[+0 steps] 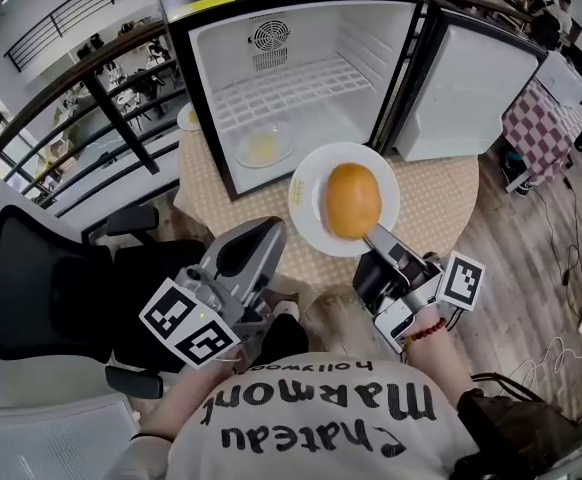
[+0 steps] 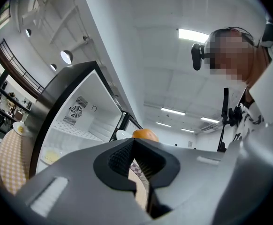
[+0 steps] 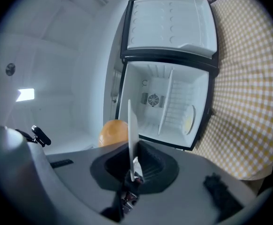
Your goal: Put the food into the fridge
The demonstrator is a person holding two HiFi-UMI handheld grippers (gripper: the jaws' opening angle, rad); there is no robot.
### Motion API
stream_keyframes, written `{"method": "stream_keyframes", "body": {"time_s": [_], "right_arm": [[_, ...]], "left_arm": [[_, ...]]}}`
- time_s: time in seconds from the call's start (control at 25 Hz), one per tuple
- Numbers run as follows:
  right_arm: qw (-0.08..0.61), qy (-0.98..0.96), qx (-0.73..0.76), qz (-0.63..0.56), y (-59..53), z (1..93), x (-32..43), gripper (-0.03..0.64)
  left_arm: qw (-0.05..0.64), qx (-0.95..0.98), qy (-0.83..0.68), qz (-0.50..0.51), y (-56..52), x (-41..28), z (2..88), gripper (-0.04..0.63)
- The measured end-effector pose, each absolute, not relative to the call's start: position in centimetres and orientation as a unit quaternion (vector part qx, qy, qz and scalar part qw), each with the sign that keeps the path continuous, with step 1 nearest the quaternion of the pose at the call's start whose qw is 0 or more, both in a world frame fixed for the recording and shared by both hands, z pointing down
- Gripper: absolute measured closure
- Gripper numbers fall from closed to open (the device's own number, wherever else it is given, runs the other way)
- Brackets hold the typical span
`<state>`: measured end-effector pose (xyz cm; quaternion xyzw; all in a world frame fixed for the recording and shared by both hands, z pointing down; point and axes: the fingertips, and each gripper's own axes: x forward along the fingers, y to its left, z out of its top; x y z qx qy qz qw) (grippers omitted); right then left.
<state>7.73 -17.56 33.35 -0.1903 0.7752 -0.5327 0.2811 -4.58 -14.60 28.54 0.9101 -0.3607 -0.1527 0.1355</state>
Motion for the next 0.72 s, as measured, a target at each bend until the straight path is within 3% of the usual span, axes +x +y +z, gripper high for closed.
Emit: {"method": "stream_keyframes", "body": {"time_s": [0.72], "right_arm": [[0.326,0.746,-0.240,-0.528,-28.0,32.6,7.7,0.589]], "left_arm": [[0.134,0.926,-0.322,-0.147,-26.0,-5.8,27.7,0.595]]}}
